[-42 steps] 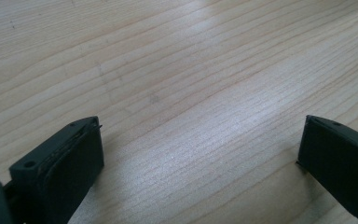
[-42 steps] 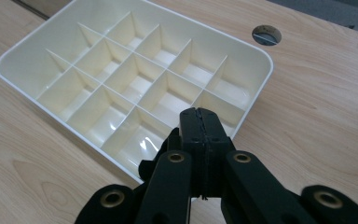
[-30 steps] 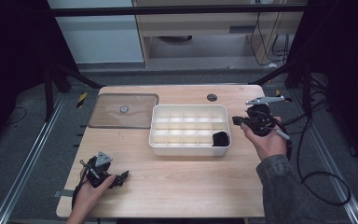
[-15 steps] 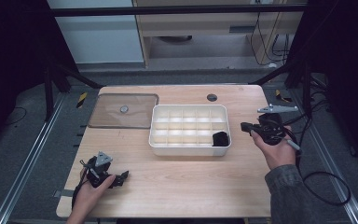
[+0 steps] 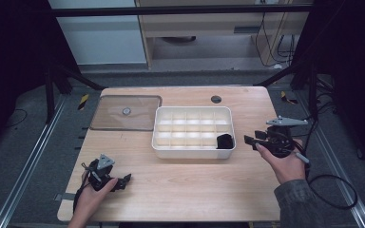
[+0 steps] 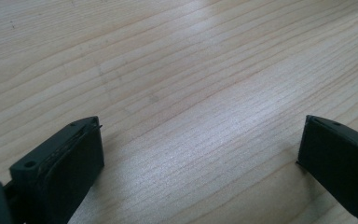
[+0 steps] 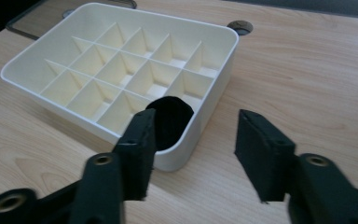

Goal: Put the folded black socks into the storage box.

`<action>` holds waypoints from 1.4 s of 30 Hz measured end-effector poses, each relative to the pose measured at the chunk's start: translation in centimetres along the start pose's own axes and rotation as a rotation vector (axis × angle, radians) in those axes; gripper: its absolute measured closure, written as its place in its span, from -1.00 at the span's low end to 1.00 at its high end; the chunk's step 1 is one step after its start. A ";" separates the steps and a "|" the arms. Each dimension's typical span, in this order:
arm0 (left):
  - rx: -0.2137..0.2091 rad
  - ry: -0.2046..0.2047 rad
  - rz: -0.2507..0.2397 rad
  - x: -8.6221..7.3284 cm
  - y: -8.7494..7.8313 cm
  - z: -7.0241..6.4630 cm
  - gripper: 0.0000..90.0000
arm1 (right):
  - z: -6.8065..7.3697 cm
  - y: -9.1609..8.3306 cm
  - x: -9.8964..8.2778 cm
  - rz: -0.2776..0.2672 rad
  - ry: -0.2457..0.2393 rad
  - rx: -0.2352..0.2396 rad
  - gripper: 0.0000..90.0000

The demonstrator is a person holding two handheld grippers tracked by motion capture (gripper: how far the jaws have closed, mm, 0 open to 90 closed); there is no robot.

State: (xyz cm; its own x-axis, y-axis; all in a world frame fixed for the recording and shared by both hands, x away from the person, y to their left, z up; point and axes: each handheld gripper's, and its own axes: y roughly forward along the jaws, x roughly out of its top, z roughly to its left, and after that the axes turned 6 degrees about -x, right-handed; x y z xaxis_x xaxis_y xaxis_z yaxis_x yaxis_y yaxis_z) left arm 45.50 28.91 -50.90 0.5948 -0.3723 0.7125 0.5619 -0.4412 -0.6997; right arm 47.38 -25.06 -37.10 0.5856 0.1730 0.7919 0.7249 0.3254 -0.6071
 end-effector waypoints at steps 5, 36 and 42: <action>0.000 0.000 0.000 0.0 0.0 0.0 -1.00 | -0.4 -0.6 -1.6 -0.010 0.004 -0.058 -0.44; -0.008 0.009 0.003 0.1 0.0 0.1 -1.00 | -1.5 5.2 -12.4 -0.017 -0.029 -0.073 -0.70; -0.009 0.010 0.003 0.1 0.1 0.1 -1.00 | -1.2 5.6 -12.5 -0.011 -0.030 -0.088 -0.73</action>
State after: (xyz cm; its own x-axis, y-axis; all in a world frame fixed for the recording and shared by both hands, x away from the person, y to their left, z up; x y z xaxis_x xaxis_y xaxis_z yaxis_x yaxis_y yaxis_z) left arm 45.68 28.95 -50.89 0.5906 -0.3816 0.7110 0.5553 -0.4471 -0.7012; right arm 44.57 -26.46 -50.48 0.5670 0.1983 0.7995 0.7613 0.2446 -0.6005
